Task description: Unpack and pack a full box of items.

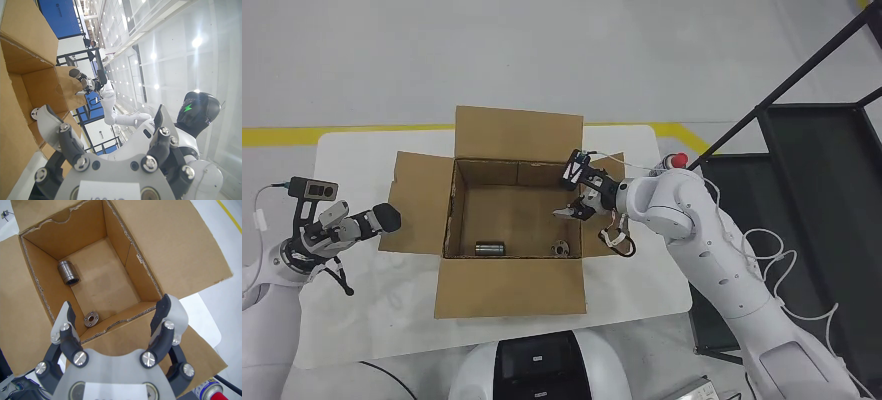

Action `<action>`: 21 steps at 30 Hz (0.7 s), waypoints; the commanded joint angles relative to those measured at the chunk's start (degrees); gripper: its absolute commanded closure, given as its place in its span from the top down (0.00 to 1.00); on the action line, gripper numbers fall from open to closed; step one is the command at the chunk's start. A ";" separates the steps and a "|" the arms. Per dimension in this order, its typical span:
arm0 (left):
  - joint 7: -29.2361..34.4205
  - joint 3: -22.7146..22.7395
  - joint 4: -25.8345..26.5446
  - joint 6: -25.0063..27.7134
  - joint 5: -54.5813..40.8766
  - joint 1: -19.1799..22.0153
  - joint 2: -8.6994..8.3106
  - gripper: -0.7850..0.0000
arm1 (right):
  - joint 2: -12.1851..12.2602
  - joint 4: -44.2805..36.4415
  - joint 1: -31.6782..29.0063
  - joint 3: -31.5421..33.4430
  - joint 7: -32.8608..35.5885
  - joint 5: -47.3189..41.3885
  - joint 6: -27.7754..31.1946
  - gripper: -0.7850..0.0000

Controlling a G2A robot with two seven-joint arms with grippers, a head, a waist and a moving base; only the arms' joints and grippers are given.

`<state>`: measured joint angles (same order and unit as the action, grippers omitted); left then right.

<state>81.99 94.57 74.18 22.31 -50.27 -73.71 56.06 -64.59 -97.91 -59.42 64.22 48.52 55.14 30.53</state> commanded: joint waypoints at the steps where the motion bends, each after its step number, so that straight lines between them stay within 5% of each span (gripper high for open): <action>1: 0.00 0.00 0.00 0.00 0.00 0.00 0.00 1.00 | 0.00 0.00 0.00 0.00 0.00 0.00 0.00 1.00; 10: 0.00 0.00 0.00 0.00 0.00 0.00 0.00 1.00 | -0.88 0.51 2.84 -5.00 2.31 0.57 -0.88 1.00; 21: 0.00 0.00 0.00 0.00 0.00 0.00 0.00 1.00 | -9.42 18.12 20.49 -28.32 5.03 -2.67 -7.92 1.00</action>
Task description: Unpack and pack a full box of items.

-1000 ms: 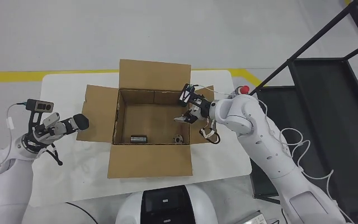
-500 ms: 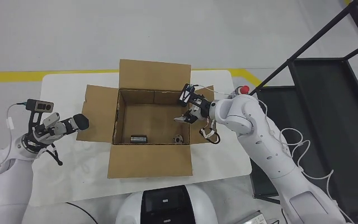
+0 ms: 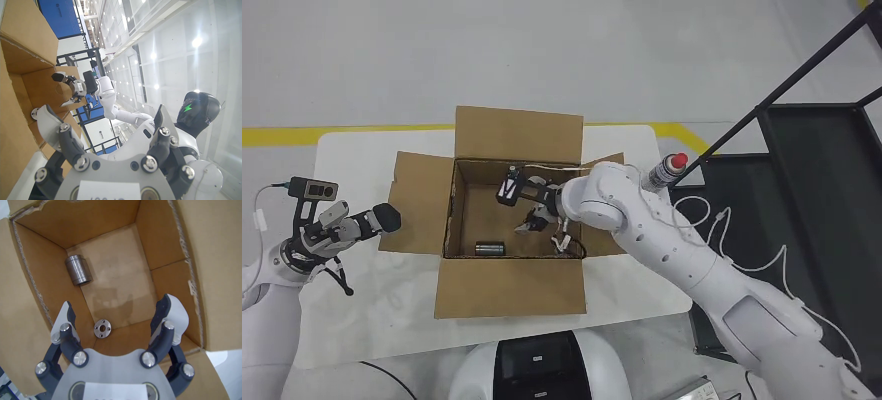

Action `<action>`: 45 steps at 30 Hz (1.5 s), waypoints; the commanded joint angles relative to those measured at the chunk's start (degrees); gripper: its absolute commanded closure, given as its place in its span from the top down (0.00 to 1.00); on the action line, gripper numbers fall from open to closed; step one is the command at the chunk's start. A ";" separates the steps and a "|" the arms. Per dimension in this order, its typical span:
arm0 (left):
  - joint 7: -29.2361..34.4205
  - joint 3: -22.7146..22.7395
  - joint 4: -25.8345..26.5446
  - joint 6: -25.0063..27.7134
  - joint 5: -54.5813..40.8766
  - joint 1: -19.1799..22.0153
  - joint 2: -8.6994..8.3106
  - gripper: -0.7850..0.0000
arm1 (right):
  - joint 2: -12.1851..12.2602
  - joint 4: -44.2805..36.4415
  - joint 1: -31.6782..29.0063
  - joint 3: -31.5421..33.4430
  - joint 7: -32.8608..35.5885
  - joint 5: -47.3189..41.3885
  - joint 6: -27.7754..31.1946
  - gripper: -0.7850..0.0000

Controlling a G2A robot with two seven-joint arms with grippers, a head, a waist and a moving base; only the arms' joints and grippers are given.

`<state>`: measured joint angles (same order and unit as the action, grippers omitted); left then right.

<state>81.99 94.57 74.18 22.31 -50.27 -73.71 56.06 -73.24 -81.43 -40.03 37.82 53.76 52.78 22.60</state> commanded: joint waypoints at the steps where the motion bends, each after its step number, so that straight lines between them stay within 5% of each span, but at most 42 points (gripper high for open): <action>1: 0.00 0.00 0.00 0.00 0.00 0.00 0.00 1.00 | -1.61 3.59 2.34 -3.61 0.10 0.19 -0.23 1.00; 6: 0.00 0.00 0.00 0.00 0.00 0.00 0.00 1.00 | -5.29 12.23 6.04 -9.38 -2.87 2.45 -1.15 1.00; 28: 0.00 0.00 0.00 0.00 0.00 0.00 0.00 1.00 | -5.28 12.21 5.90 -9.37 -3.12 2.46 -1.07 1.00; 32: 0.00 0.00 0.00 0.00 0.00 0.00 0.00 1.00 | -6.07 13.50 7.32 -10.46 -5.00 2.92 5.71 1.00; 45: 0.00 0.00 0.00 0.00 0.00 0.00 0.00 1.00 | -18.33 35.24 16.24 -20.44 -14.08 0.51 16.75 1.00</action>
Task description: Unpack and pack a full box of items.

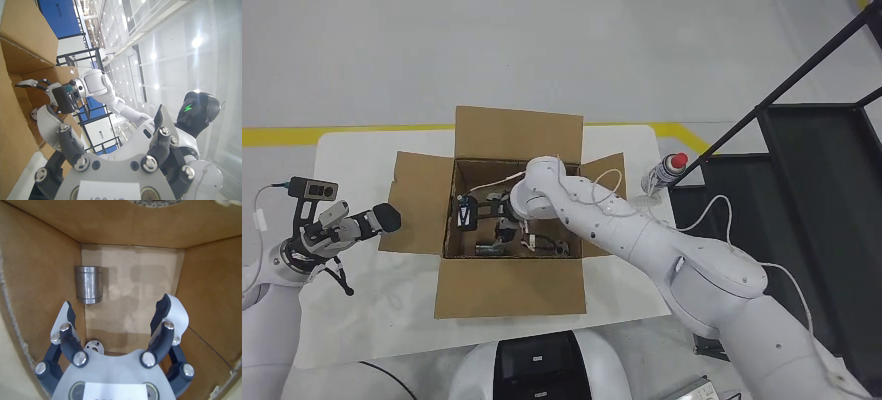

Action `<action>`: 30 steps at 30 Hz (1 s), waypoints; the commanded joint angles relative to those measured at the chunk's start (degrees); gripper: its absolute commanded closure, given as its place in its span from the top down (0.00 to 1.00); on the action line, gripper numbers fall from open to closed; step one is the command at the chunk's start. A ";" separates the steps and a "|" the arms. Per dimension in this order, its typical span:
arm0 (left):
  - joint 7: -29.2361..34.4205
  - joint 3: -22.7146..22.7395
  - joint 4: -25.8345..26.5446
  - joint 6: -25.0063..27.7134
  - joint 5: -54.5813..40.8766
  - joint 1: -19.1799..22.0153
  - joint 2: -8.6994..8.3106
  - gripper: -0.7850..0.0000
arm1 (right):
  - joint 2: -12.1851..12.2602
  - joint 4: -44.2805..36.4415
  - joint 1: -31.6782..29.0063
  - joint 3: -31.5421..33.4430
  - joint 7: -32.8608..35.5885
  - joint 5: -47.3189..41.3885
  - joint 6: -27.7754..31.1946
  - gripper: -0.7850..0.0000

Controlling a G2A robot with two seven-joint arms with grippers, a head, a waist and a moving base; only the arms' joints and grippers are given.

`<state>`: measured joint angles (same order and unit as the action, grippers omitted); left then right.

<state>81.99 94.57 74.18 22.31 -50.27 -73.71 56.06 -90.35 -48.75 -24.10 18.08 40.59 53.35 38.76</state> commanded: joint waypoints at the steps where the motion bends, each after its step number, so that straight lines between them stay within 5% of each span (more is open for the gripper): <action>1: 0.00 0.00 0.00 0.00 0.00 0.00 0.00 1.00 | -1.88 3.73 0.52 -1.11 -1.28 0.08 0.79 1.00; 18: 0.00 0.00 0.00 0.00 0.00 0.00 0.00 1.00 | -13.94 24.19 2.17 -5.86 -9.36 4.77 3.08 1.00; 30: 0.00 0.00 0.00 0.00 0.00 0.00 0.00 1.00 | -15.97 32.09 3.31 -4.32 -18.41 6.84 -5.61 1.00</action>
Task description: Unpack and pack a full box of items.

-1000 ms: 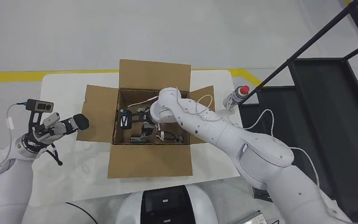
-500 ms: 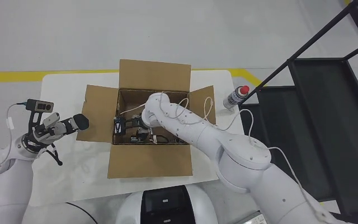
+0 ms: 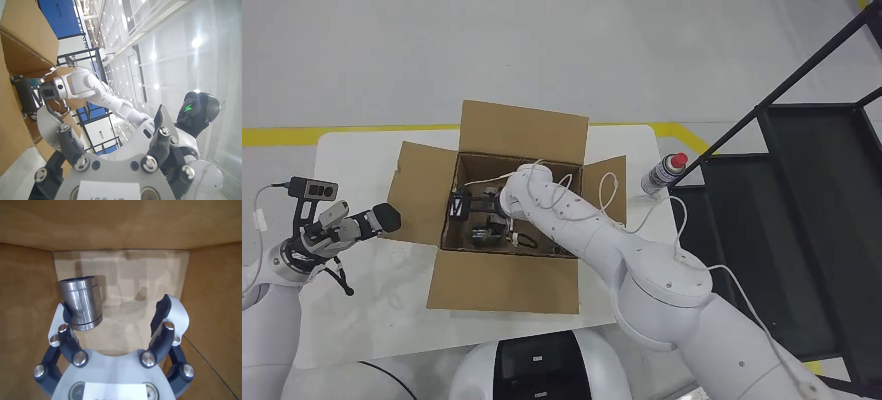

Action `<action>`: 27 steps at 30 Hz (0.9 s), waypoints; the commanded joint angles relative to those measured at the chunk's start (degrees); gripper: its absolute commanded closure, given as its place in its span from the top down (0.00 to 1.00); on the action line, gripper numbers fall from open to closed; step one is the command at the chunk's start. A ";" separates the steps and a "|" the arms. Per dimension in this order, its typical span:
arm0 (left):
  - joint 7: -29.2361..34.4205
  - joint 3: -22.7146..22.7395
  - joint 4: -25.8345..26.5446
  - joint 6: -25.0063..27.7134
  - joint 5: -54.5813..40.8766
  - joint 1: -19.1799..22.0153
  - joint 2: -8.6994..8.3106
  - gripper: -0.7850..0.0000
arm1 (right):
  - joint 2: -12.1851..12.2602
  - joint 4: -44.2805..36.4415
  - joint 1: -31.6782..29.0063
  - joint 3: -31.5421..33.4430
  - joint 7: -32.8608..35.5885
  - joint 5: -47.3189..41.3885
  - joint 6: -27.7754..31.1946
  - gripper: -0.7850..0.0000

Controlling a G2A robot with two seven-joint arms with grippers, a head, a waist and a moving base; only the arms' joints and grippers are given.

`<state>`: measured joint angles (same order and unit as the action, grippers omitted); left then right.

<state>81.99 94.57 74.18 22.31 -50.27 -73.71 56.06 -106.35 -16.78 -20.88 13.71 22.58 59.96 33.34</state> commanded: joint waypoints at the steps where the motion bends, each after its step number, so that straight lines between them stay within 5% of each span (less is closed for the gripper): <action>1: 0.00 0.00 0.00 0.00 0.00 0.00 0.00 1.00 | 0.06 0.04 0.16 0.08 -0.89 0.57 0.00 1.00; 19: 0.00 0.00 0.00 0.00 0.00 0.00 0.00 1.00 | -0.93 0.23 0.02 0.26 -2.12 4.12 7.82 1.00; 20: 0.00 0.00 0.00 0.00 0.00 0.00 0.00 1.00 | -1.06 0.40 0.02 0.32 -2.18 4.14 8.06 0.77; 22: 0.00 0.00 0.00 0.00 0.00 0.00 0.00 1.00 | -1.32 0.75 -0.02 0.43 -2.33 4.21 8.53 0.03; 27: 0.00 0.00 0.00 0.00 0.00 0.00 0.00 1.00 | -1.97 1.86 -0.29 0.67 -2.04 4.30 9.62 0.00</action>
<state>81.99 94.57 74.18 22.31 -50.27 -73.71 56.06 -108.23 -15.08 -21.14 14.34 20.39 64.25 42.89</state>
